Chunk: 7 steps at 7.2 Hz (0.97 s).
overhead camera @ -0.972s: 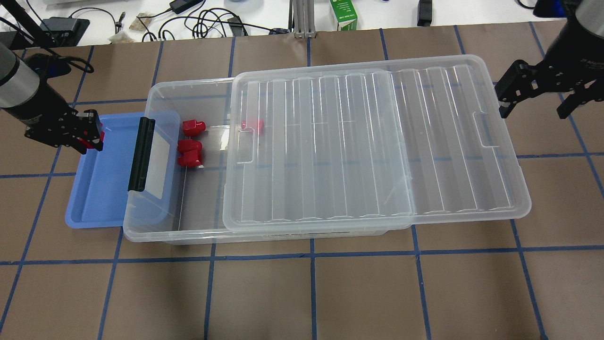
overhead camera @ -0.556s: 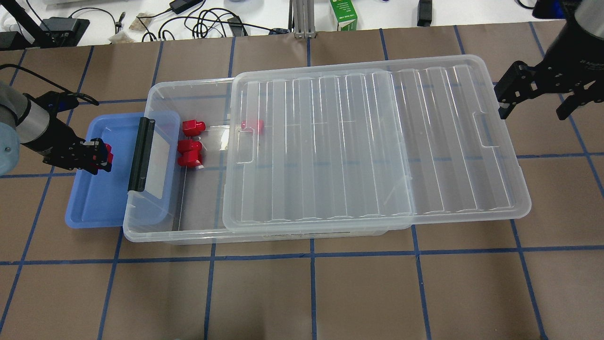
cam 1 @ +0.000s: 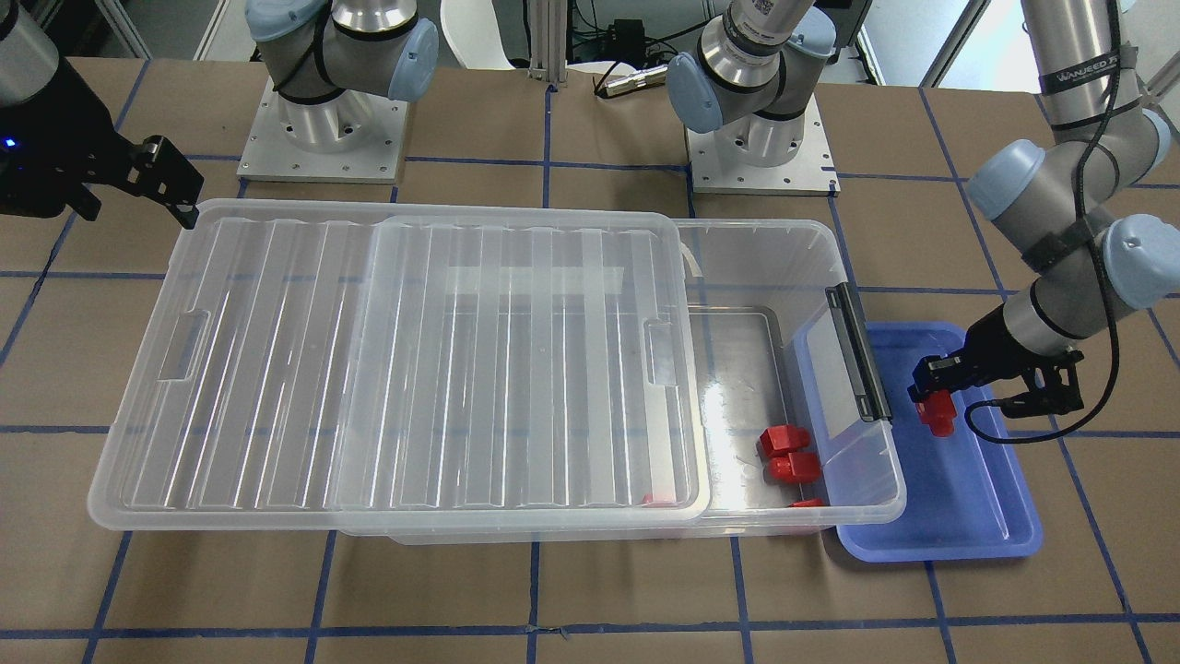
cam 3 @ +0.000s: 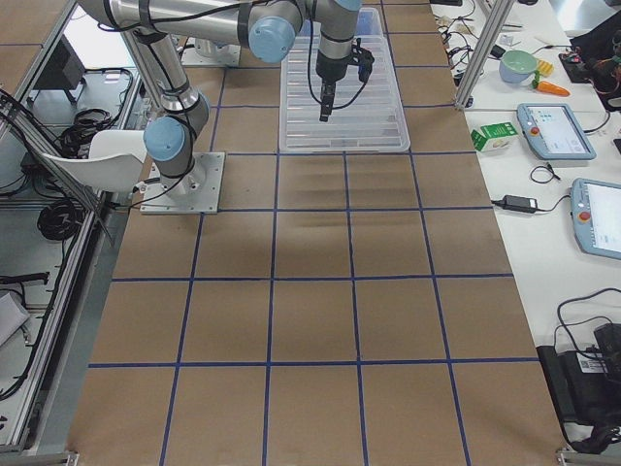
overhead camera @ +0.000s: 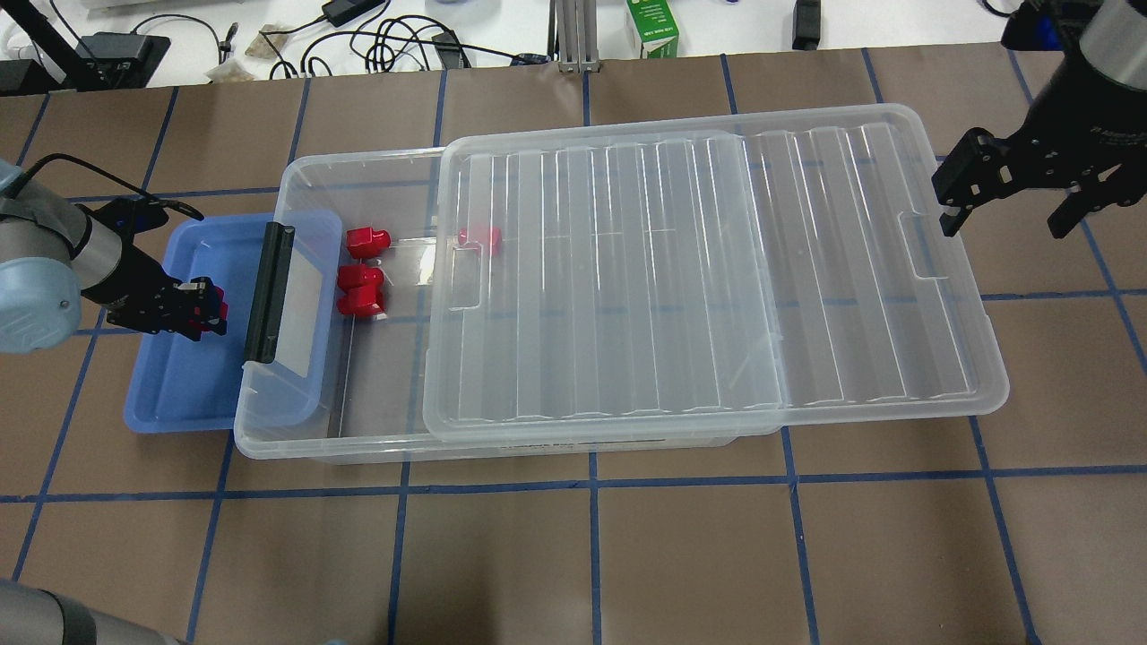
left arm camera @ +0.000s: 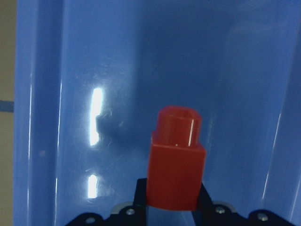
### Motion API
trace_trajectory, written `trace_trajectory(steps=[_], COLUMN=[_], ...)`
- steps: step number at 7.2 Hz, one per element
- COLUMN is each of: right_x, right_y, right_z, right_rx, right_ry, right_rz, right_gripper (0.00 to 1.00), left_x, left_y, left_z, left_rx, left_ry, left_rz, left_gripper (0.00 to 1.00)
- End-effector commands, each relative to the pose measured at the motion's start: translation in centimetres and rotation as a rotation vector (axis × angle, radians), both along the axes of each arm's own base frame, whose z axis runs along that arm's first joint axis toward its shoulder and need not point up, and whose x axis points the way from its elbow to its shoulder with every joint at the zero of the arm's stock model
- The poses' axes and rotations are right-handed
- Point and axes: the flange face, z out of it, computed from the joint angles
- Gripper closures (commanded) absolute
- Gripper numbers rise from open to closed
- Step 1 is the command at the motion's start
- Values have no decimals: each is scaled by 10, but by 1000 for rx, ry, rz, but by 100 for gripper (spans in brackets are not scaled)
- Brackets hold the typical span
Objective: Place red block in blue tray from box
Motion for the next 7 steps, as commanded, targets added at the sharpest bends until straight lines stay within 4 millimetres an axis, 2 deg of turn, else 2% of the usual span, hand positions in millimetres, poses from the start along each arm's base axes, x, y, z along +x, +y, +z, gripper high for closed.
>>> trace_trajectory(steps=[1, 2, 3, 4, 5, 6, 7], right_x=[-1, -1, -4, -29, -66, -88, -96], right_y=[0, -1, -5, -13, -15, -27, -41], right_z=[-1, -1, -2, -6, -19, -45, -57], right_rx=[2, -3, -18, -35, -15, -10, -53], right_ry=[2, 3, 9, 14, -9, -17, 0], right_rz=[0, 1, 0, -14, -11, -31, -15], right_gripper=[0, 0, 0, 0, 0, 0, 0], left_x=[2, -3, -10, -35, -66, -104, -159], left_y=[-4, -11, -21, -23, -18, -7, -3], left_z=[-3, 20, 54, 98, 153, 195, 217], left_rx=[11, -30, -51, -44, -59, -64, -99], left_ry=[-6, -32, -85, -109, -131, -136, -141], left_rz=[71, 56, 29, -18, -66, -82, -77], left_gripper=[6, 0, 0, 0, 0, 0, 0])
